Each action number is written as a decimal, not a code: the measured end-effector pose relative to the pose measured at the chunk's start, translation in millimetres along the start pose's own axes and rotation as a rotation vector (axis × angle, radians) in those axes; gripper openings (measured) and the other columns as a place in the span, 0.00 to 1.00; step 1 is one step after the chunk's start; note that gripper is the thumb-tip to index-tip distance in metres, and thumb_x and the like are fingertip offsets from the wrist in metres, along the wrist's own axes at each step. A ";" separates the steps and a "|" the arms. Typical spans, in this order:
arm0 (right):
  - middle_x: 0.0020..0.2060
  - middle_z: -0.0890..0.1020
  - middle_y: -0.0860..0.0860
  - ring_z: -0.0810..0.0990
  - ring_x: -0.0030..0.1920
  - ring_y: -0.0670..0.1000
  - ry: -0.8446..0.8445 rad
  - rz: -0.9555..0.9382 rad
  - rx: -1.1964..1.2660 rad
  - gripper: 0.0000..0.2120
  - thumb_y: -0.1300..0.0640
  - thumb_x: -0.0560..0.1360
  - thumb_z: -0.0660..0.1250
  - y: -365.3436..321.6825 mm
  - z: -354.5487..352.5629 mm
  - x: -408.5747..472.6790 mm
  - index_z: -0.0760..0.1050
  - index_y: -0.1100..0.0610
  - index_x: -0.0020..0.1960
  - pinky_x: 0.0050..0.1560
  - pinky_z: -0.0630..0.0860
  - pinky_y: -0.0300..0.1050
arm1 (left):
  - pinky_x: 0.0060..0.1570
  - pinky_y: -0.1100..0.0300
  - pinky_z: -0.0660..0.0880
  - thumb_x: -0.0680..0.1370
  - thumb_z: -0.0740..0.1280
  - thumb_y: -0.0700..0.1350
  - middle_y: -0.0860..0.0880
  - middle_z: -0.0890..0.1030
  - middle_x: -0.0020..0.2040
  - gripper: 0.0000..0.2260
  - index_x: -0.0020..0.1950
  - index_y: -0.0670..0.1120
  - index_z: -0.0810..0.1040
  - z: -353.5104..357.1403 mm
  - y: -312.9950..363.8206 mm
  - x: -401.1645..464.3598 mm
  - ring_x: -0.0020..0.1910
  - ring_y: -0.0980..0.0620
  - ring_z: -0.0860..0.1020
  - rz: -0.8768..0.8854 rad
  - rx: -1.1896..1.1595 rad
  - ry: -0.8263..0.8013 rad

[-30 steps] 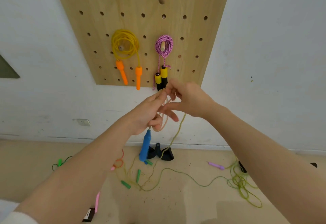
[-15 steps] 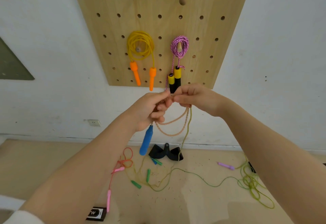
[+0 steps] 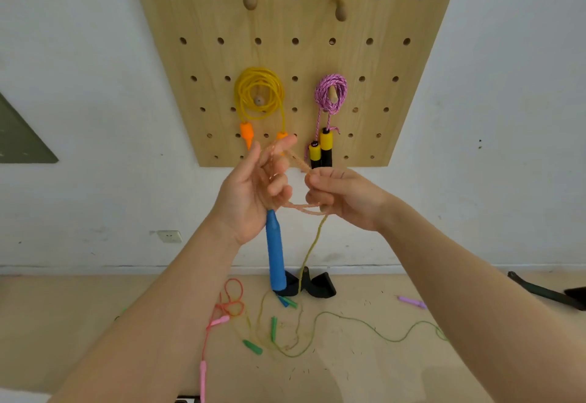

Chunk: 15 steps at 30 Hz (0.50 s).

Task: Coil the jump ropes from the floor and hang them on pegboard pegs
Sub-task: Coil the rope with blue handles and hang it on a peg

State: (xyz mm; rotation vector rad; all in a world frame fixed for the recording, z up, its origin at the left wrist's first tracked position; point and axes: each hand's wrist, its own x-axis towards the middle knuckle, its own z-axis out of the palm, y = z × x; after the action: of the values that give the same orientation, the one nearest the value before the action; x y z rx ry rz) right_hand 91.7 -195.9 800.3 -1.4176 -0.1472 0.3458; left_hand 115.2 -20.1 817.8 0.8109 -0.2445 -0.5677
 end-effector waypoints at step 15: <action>0.33 0.77 0.48 0.69 0.30 0.44 0.312 -0.070 -0.295 0.11 0.53 0.81 0.54 9.8 18.6 25.4 0.74 0.52 0.46 0.30 0.64 0.35 | 0.20 0.68 0.53 0.81 0.51 0.52 0.54 0.76 0.25 0.20 0.68 0.47 0.70 -11.4 10.8 7.9 0.14 0.60 0.57 -0.120 0.178 -0.068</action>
State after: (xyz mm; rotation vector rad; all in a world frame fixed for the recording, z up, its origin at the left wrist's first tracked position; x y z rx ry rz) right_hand 108.5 -169.1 790.9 -1.7344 0.0086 0.0412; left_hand 130.6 -11.6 818.2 0.9840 -0.3131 -0.6943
